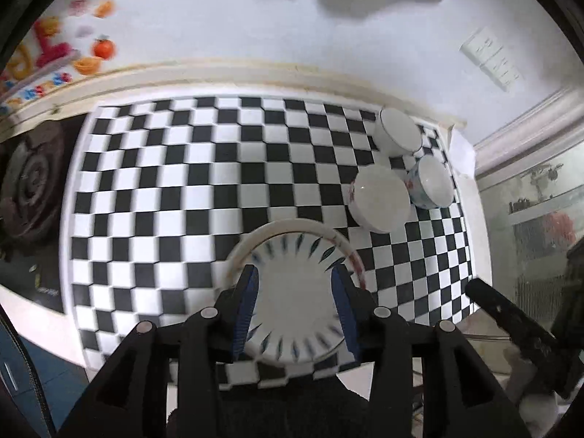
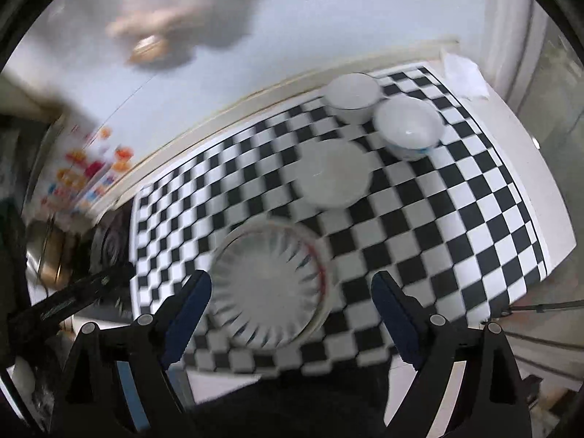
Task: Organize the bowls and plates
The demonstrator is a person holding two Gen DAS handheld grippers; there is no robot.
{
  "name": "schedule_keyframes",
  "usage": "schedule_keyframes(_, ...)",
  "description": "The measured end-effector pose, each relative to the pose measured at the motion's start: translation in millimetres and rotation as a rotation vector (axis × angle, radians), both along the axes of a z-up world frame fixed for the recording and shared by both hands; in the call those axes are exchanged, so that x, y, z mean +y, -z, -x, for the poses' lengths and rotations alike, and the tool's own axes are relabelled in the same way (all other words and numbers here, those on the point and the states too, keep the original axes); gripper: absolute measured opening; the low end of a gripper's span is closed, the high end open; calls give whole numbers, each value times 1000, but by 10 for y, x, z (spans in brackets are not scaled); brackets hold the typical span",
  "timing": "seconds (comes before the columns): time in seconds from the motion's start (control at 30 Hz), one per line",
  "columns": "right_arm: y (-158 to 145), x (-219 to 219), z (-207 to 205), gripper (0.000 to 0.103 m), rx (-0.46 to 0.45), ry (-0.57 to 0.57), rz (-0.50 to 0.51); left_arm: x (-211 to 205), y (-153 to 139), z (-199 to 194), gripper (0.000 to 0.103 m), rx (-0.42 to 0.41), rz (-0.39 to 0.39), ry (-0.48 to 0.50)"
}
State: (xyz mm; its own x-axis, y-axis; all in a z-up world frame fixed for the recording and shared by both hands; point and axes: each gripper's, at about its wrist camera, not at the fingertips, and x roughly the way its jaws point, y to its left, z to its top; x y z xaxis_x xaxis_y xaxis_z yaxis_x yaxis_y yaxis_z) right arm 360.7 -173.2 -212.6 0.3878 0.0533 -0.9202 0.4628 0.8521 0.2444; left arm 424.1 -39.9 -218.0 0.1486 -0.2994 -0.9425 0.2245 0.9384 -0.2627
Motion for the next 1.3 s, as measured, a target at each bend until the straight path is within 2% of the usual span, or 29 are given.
schedule_keyframes(0.17, 658, -871, -394, 91, 72, 47, -59, -699, 667, -489, 39, 139, -23, 21)
schedule_keyframes(0.33, 1298, -1416, -836, 82, 158, -1, -132, -1277, 1217, -847, 39, 191, -83, 12)
schedule_keyframes(0.47, 1681, -1566, -1128, 61, 202, -65, -181, -1478, 1564, -995, 37, 248, -88, -22)
schedule_keyframes(0.53, 1826, -1555, -1234, 45, 223, -101, -192, -1514, 1633, -1011, 18, 264, -79, -31)
schedule_keyframes(0.57, 1894, -1546, -1282, 24, 237, -116, -191, -1531, 1645, -1007, 16, 270, -69, -36)
schedule_keyframes(0.6, 1963, -1539, -1332, 17, 249, -133, -193, -1545, 1637, -1010, 16, 265, -78, -41)
schedule_keyframes(0.7, 1975, -1501, -1374, 16, 259, -150, -189, -1585, 1543, -944, 15, 231, -109, -42)
schedule_keyframes(0.83, 1903, -1490, -1309, 16, 272, -179, -223, -1670, 1331, -809, 16, 205, -105, -30)
schedule_keyframes(1.03, 1557, -1602, -962, 16, 254, -190, -236, -1921, 1082, -438, 16, 177, -86, 36)
schedule_keyframes(1.13, 1422, -1710, -728, 16, 255, -180, -229, -2017, 1085, -266, 16, 199, -79, 72)
schedule_keyframes(1.3, 1366, -1883, -318, 16, 287, -153, -209, -2213, 1297, 34, 16, 259, -96, 132)
